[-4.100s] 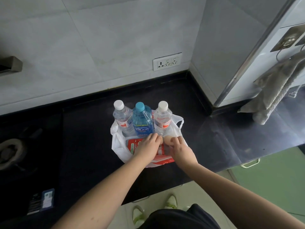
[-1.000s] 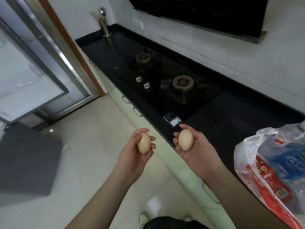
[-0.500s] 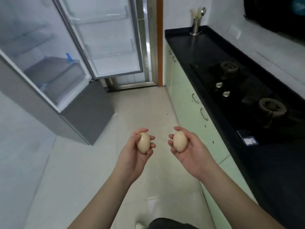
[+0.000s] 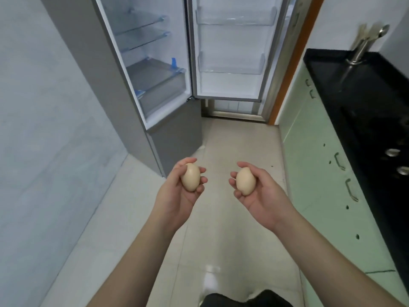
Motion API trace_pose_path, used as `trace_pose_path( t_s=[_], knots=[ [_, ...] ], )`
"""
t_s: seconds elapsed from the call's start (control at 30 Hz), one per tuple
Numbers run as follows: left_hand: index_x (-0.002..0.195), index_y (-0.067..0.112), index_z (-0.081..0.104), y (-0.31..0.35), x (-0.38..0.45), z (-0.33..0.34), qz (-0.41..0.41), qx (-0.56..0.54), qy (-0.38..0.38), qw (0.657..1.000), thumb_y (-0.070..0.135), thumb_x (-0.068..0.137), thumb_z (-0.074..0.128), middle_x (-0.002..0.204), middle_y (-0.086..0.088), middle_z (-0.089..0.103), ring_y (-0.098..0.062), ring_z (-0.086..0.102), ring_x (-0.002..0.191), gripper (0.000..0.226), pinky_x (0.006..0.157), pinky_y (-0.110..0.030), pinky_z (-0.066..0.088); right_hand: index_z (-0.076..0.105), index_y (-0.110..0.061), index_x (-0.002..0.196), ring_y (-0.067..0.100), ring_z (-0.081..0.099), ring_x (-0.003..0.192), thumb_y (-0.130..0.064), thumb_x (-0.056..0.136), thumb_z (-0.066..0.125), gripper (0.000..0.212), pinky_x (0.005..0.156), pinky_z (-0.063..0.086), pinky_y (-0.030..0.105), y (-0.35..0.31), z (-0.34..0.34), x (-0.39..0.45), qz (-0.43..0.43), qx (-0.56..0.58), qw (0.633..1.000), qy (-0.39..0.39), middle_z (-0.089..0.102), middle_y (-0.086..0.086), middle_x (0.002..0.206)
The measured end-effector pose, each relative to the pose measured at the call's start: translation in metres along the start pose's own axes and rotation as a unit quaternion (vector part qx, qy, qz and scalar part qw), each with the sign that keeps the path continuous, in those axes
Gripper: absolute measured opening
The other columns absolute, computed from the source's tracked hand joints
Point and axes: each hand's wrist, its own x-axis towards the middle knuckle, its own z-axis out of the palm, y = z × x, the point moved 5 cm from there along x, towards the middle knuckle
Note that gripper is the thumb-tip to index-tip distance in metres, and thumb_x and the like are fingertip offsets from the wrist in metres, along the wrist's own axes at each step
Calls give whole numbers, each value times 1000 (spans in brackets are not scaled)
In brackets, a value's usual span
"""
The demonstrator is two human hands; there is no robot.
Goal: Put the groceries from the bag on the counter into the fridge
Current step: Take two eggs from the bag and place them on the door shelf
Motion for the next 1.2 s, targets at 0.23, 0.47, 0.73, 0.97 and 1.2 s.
trace_pose_path(
  t_s=[0.23,0.47,0.73,0.97,1.2],
  knots=[
    [103,12,60,21,47,-2,26,-6,25,999,18,99,41,86,-15,64,-23,58,68,21,54,-24,45,63,-12,108,24,64,80,-22,95,46,24,60,45,28,-20,14,60,26,9,999,-35,67,13,88],
    [99,12,65,17,128,45,23,2,46,999,20,94,46,88,-16,63,-24,55,66,21,46,-24,37,63,-11,112,24,64,86,-21,95,47,25,68,47,30,-80,-3,134,30,3,998,-52,67,14,94],
    [101,14,67,35,204,81,32,27,36,998,18,94,41,91,-16,64,-23,56,67,28,46,-24,36,59,-12,120,27,63,92,-17,96,42,30,68,54,30,-154,-16,213,29,41,996,-74,65,16,101],
    [115,14,63,49,259,88,23,8,1,1000,21,101,39,95,-15,65,-23,58,71,28,52,-23,41,61,-15,115,27,63,91,-17,98,43,25,71,54,29,-170,17,269,34,30,995,-86,66,16,98],
    [119,14,59,91,342,72,36,10,-18,999,21,98,43,96,-16,63,-23,57,73,28,50,-23,39,61,-16,114,24,66,86,-18,98,44,23,67,56,27,-176,77,352,13,-10,995,-96,68,15,94]
  ],
)
